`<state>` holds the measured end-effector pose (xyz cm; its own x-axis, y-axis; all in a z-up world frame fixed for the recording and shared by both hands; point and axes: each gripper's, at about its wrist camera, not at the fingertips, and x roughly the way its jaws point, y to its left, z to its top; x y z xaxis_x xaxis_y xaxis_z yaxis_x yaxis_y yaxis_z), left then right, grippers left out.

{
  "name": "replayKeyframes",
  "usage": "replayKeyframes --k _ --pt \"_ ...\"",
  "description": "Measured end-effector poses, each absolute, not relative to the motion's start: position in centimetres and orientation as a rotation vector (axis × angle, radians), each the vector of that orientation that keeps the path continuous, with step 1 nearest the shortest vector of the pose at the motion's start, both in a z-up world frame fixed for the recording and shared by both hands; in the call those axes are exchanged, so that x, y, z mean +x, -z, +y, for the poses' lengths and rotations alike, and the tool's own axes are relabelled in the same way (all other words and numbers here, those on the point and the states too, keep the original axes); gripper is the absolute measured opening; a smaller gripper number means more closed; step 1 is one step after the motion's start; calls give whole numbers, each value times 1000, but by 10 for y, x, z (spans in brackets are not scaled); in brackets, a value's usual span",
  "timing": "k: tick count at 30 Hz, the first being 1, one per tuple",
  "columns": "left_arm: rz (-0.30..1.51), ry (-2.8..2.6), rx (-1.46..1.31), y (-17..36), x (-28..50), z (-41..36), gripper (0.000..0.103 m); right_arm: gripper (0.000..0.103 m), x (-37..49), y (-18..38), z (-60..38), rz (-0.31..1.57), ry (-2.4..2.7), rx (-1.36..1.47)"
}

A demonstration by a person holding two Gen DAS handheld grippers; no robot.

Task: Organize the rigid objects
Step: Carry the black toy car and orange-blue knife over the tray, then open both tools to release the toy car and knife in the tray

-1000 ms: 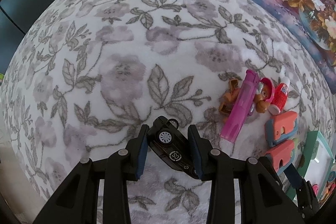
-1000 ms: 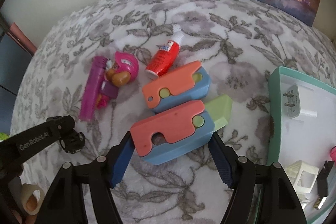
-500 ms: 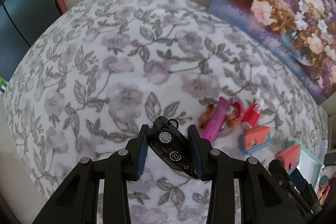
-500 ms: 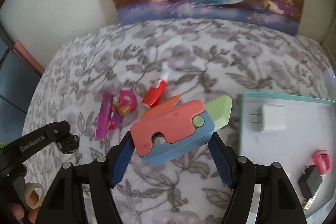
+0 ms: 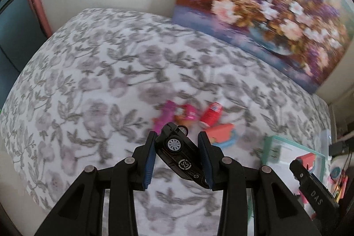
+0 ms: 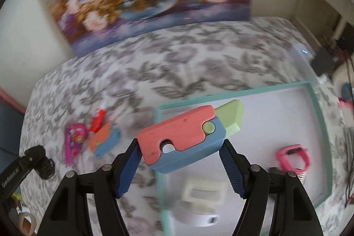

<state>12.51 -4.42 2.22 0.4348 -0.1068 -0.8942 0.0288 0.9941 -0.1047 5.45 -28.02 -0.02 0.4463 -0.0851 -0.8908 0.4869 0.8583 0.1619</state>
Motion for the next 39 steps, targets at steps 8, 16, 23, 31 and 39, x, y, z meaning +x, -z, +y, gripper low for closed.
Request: replayKeyframes --k 8,16,23,31,39 --pt "1131 188 -1 -18 108 -109 39 74 26 5 -336 1057 492 495" --pt "1112 318 122 -11 84 -184 39 74 1 4 -377 1037 576 544" --pt "1099 445 217 0 63 -245 39 74 -22 2 -407 1008 651 589" --pt "1107 484 240 10 57 -260 39 74 -28 12 -417 1029 670 606" --pt "1138 480 250 22 60 -261 39 74 -15 26 -403 1075 635 560"
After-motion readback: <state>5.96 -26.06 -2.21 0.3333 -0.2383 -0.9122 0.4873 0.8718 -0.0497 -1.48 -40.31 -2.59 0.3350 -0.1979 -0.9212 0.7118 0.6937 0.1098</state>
